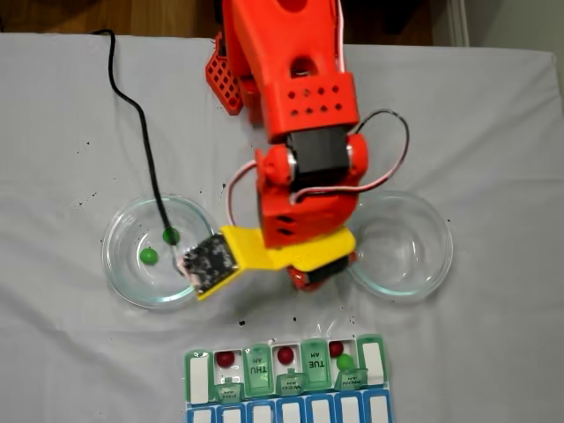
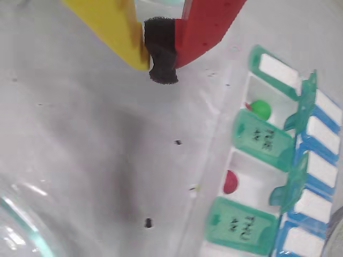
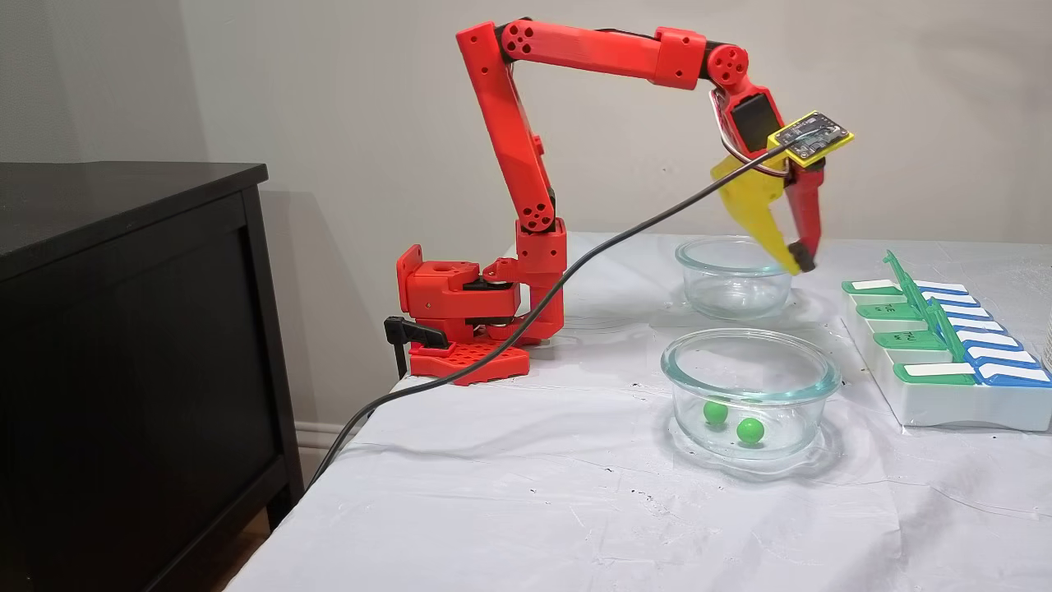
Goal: Sort medicines into box.
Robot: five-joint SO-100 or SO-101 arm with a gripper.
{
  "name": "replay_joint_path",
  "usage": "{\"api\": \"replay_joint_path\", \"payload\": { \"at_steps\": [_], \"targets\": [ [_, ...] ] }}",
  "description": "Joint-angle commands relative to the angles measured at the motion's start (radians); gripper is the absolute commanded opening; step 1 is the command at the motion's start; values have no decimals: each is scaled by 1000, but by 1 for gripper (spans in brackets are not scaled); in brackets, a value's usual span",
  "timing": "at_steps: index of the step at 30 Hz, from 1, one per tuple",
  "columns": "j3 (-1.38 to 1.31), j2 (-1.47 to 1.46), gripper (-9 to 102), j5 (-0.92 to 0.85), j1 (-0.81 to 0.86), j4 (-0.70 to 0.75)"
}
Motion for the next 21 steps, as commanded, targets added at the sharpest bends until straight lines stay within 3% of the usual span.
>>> {"api": "replay_joint_path", "payload": {
  "at_steps": [1,13,21],
  "targets": [
    [-161,14,0,-48,98,91],
    [-239,-14,0,-295,347,272],
    [-138,28,2,-425,408,245]
  ]
}}
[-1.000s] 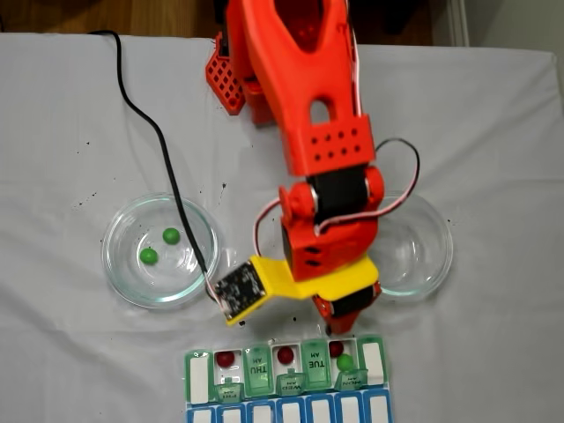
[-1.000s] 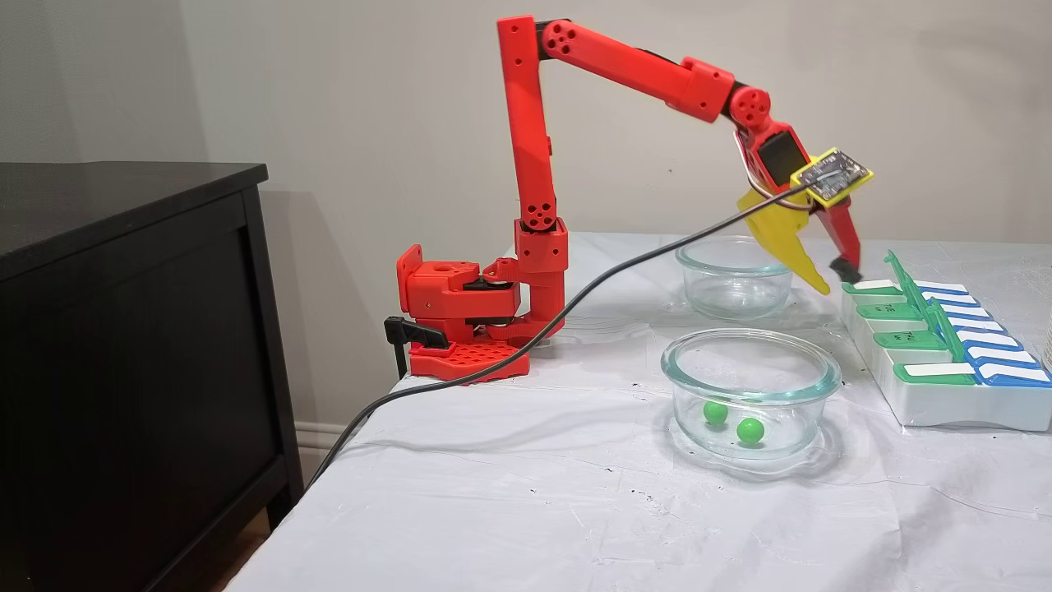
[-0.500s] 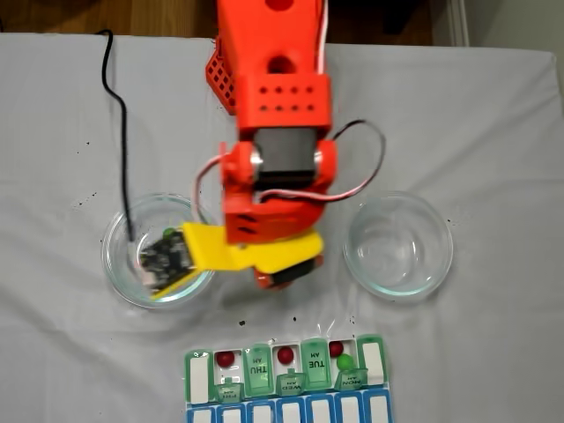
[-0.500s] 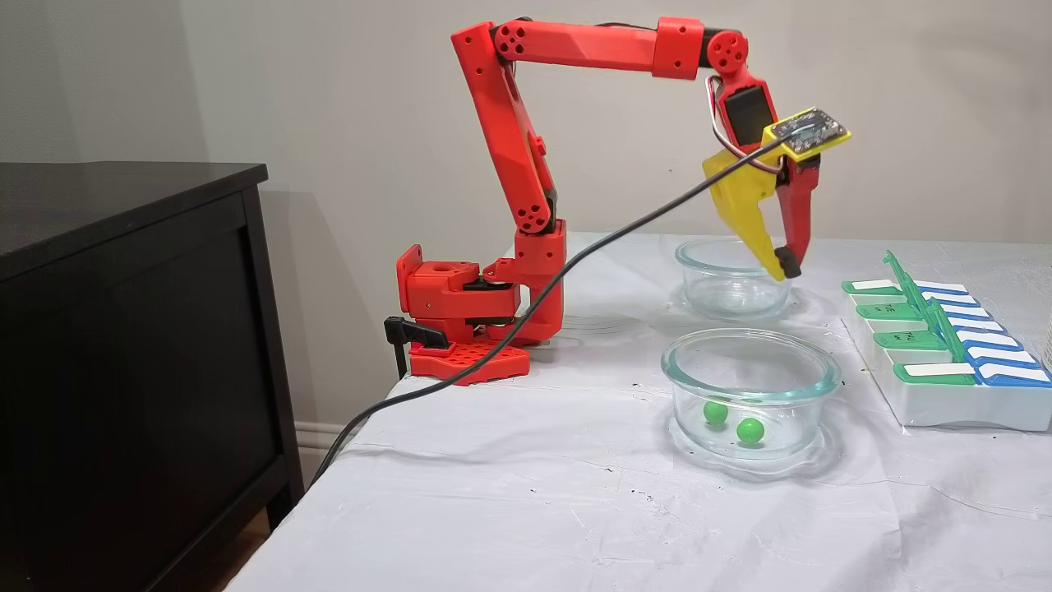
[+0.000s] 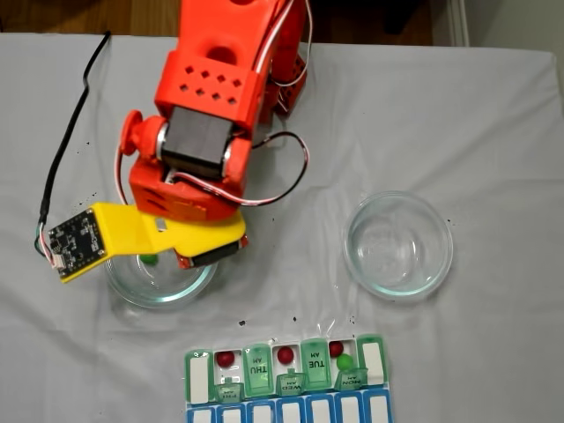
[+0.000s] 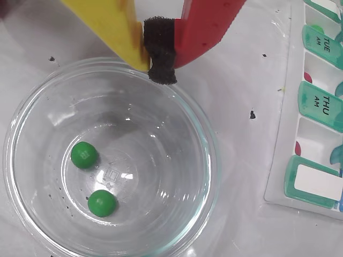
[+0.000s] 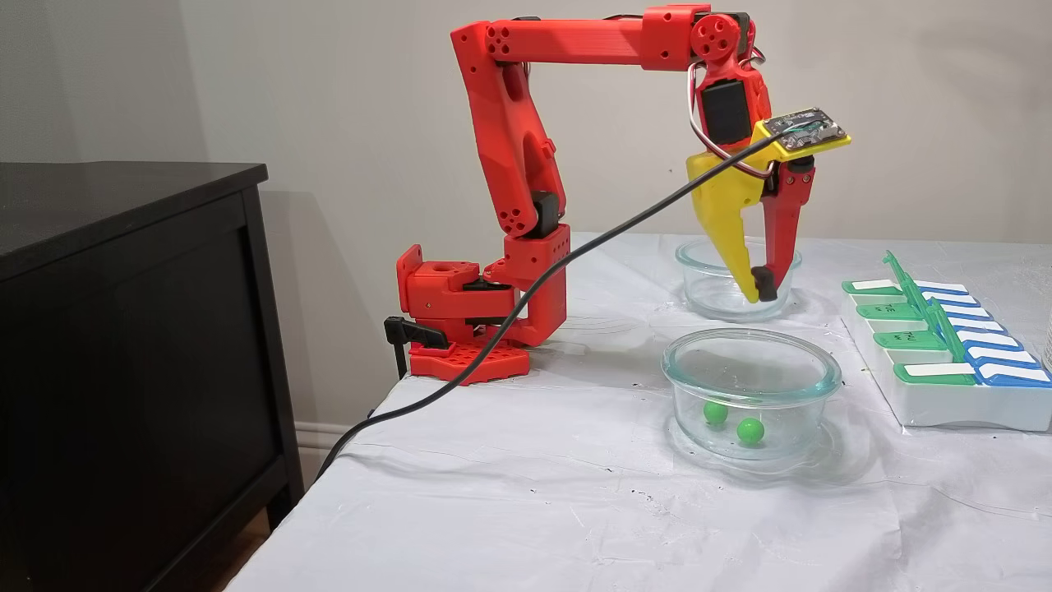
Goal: Sort medicines into box.
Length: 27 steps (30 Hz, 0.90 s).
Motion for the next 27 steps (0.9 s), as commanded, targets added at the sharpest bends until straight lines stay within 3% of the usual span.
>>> {"api": "replay_joint_path", "payload": {
  "at_steps": [1,10,27],
  "targets": [
    [-5,48,3,-58,35,-18],
    [83,31,18,-156,112,-55],
    [143,-37,21,-247,167,-120]
  ]
}}
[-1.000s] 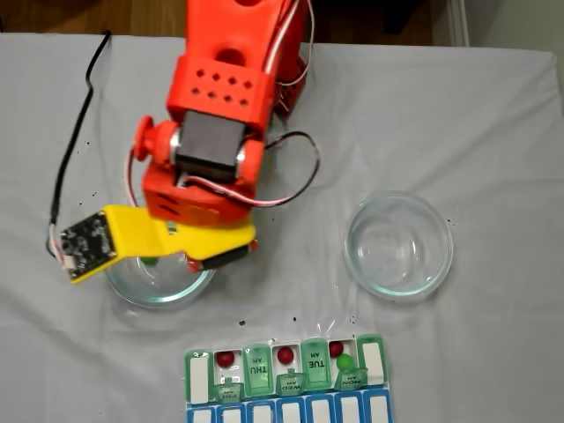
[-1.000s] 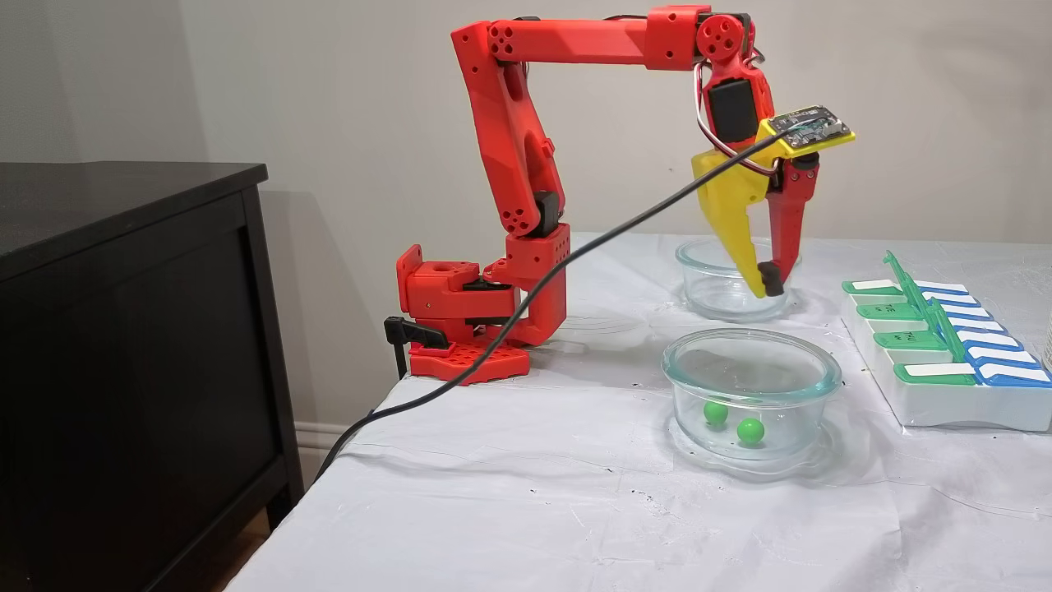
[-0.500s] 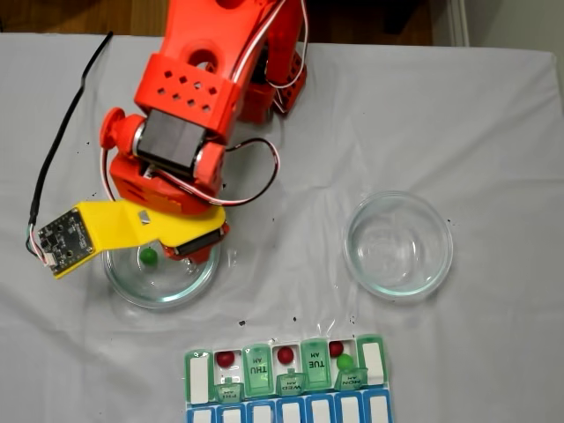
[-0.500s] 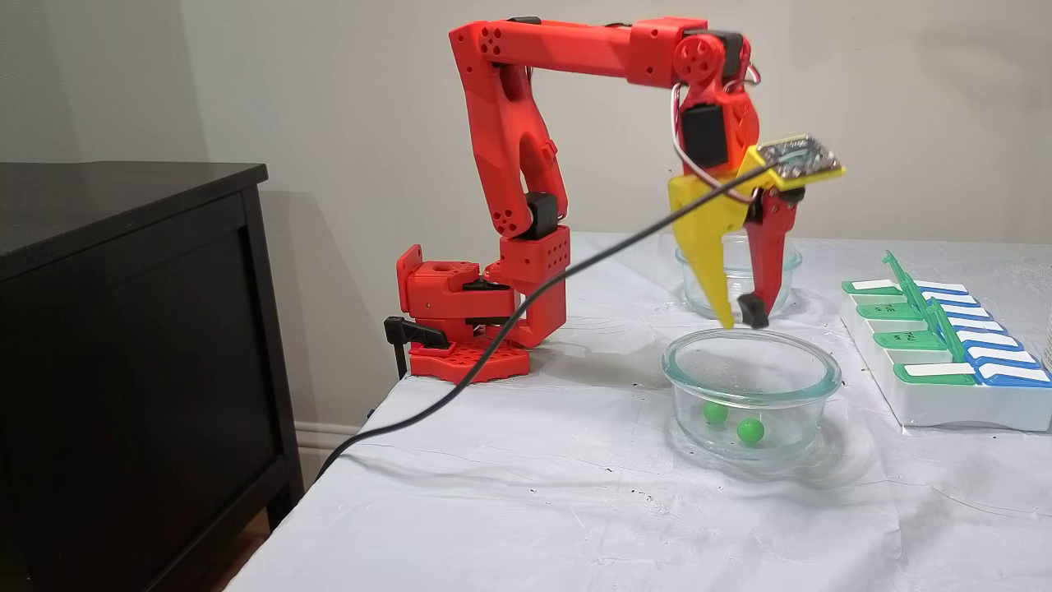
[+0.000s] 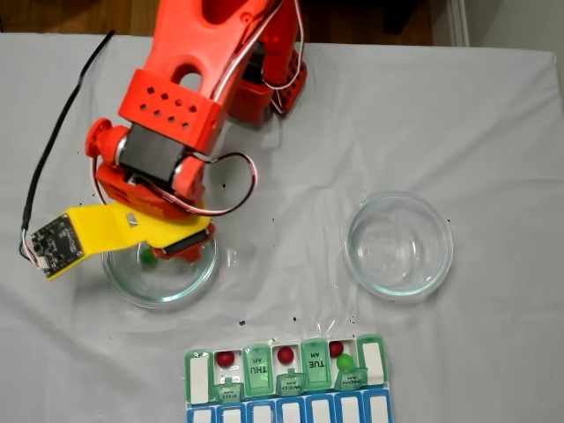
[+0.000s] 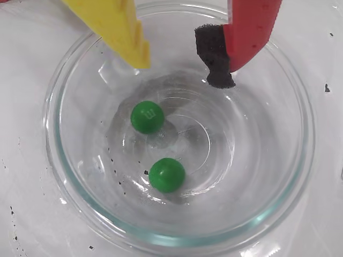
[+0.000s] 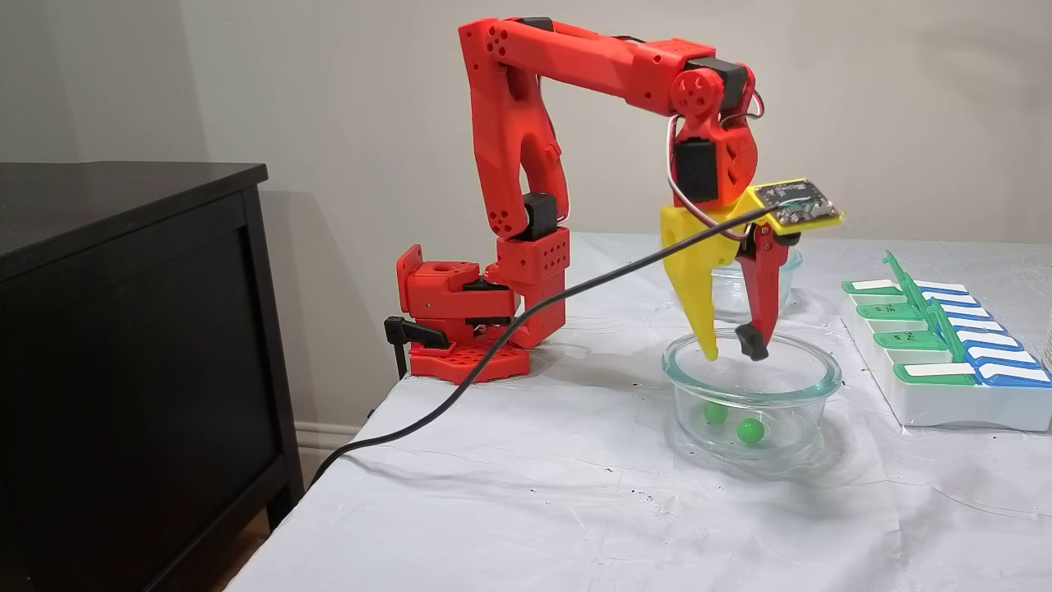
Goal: Sort medicines into box.
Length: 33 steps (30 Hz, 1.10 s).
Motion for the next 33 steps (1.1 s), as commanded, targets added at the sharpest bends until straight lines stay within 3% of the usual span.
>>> {"api": "replay_joint_path", "payload": {
  "at_steps": [1,15,33],
  "targets": [
    [-8,38,21,-26,2,-17],
    [51,34,23,-132,64,-38],
    [43,-43,23,-127,54,-101]
  ]
}}
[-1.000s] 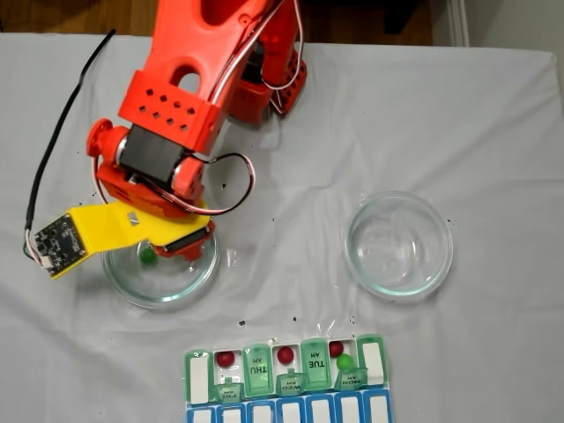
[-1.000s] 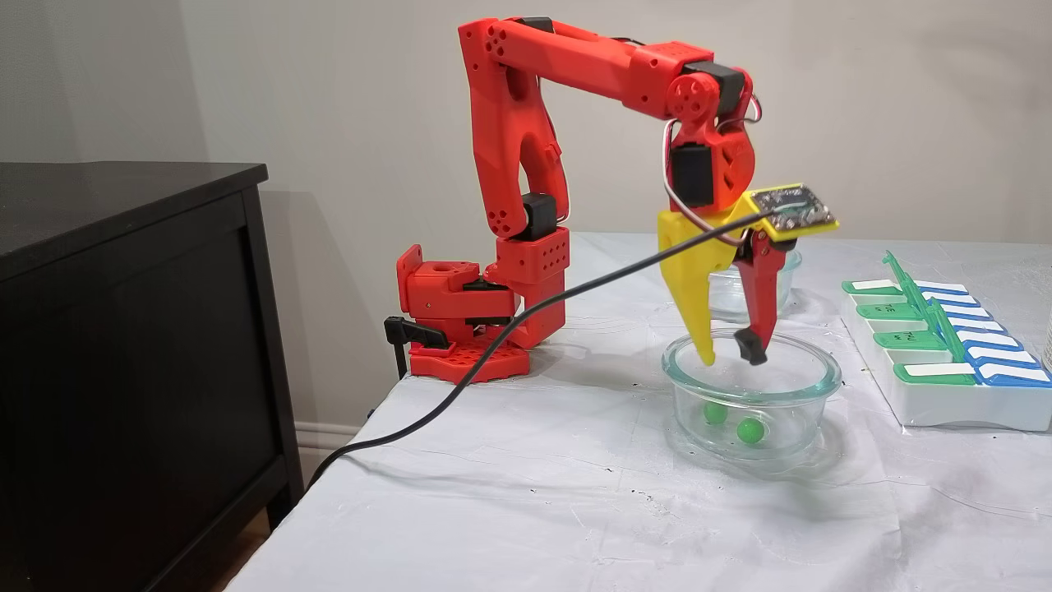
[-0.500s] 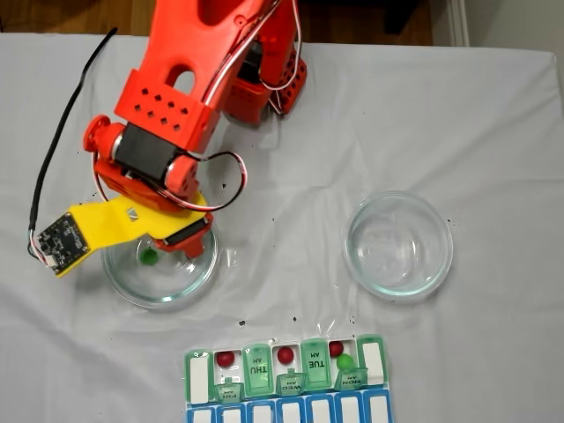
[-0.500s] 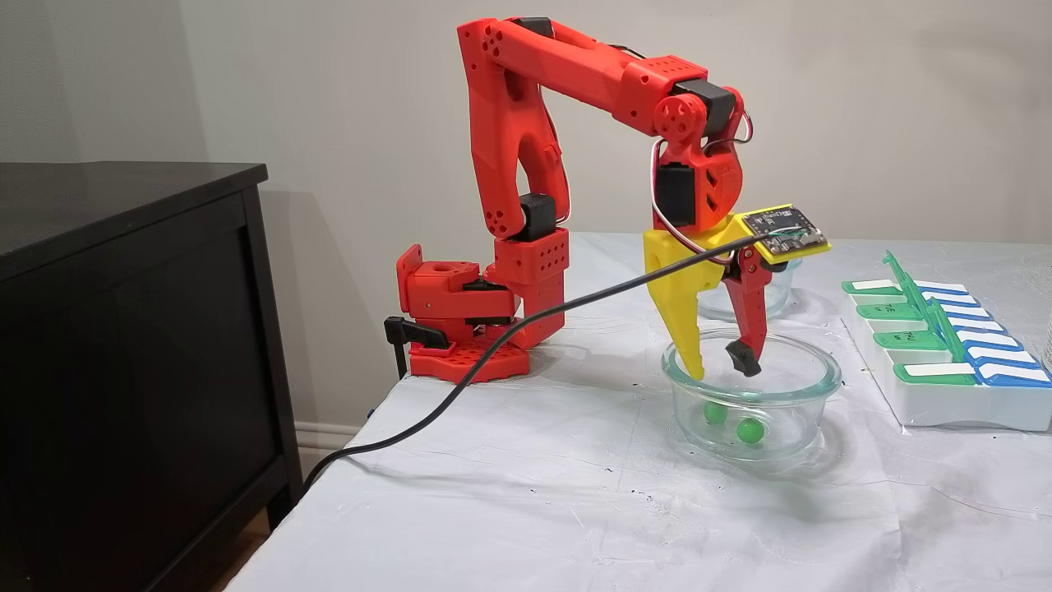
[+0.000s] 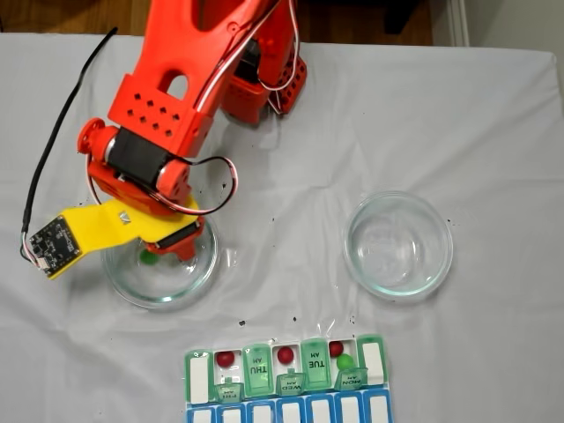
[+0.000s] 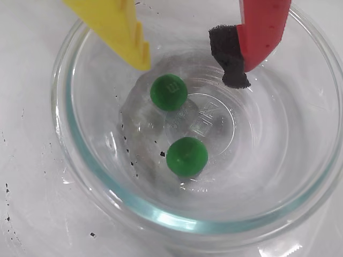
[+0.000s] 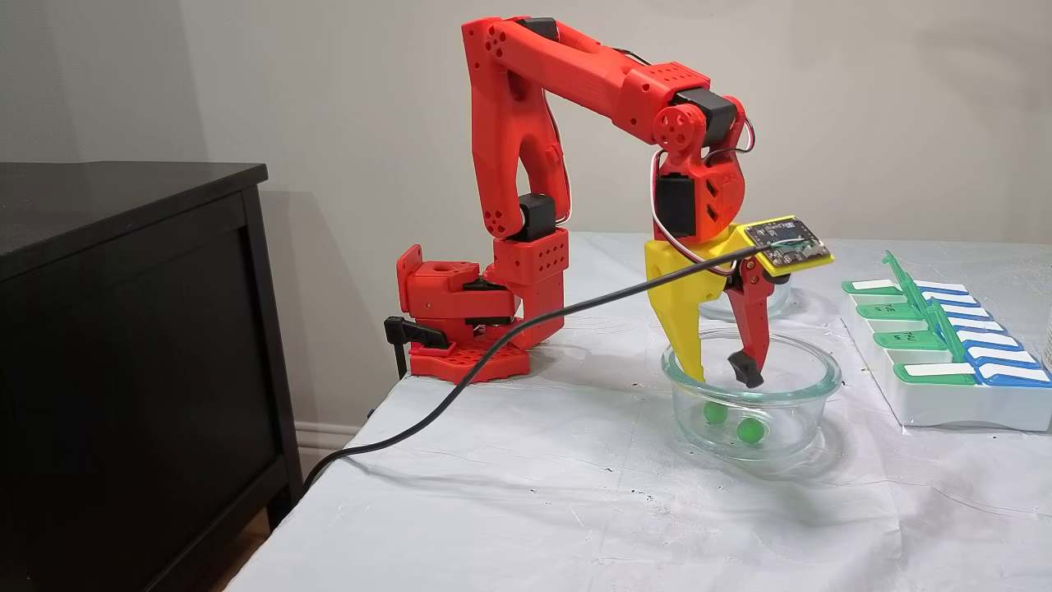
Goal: Sort medicines into box.
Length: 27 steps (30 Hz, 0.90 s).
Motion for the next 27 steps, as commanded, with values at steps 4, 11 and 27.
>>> {"api": "replay_joint_path", "payload": {
  "at_steps": [4,11,27],
  "targets": [
    [-37,-21,23,2,-8,-9],
    [-37,-14,22,-8,3,-11],
    [-32,21,19,-55,31,-8]
  ]
}}
